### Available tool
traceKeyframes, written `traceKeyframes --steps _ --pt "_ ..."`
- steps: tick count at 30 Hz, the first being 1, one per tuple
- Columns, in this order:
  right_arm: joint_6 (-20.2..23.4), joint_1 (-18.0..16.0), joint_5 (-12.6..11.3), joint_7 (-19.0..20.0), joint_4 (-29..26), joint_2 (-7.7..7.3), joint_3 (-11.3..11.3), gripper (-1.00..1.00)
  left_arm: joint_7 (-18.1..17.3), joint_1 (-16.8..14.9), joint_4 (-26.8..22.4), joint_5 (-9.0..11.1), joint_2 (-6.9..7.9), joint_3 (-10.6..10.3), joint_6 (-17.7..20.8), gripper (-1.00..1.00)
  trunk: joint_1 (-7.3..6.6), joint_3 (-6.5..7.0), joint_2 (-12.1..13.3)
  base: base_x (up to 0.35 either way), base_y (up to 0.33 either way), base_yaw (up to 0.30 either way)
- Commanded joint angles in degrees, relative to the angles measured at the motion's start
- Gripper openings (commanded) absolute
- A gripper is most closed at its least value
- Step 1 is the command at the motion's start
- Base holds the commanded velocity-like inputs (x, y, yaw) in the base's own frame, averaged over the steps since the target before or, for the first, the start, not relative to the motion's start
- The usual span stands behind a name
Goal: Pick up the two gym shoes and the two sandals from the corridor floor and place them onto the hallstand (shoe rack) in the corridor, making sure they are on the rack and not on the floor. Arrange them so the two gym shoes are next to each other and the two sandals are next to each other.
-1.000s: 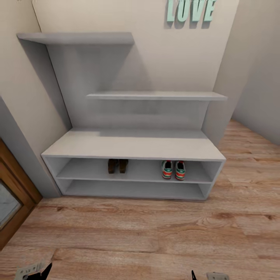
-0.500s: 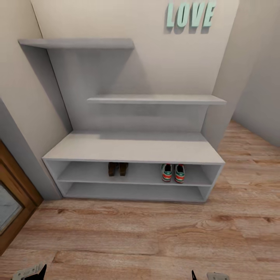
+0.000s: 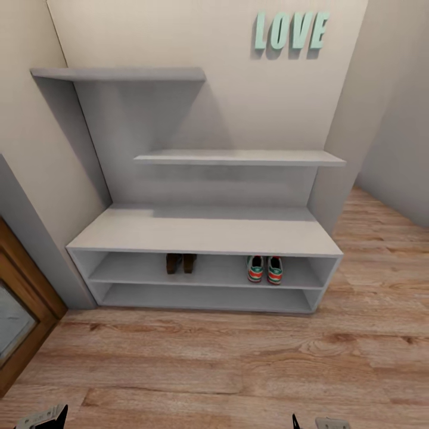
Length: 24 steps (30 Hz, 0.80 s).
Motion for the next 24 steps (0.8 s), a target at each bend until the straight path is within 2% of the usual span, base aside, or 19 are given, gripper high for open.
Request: traceKeyframes --steps 1,15,24 --pt "-0.2 0.0 0.1 0.0 0.0 0.03 -0.3 1.00 -0.4 -0.1 0.0 -0.5 -0.04 0.5 -0.2 1.00 -0.23 0.14 0.4 0.000 0.000 0.000" --pt "0.0 0.0 0.5 0.2 0.1 0.16 -0.1 1.00 -0.3 -0.1 0.0 -0.5 0.02 0.8 -0.2 1.00 -3.31 2.65 6.0 0.000 0.000 0.000" --pt "0.2 0.0 0.5 0.2 0.1 0.32 -0.1 1.00 1.8 -0.1 0.0 -0.4 -0.02 0.7 -0.2 1.00 -5.29 4.27 9.6 0.000 0.000 0.000"
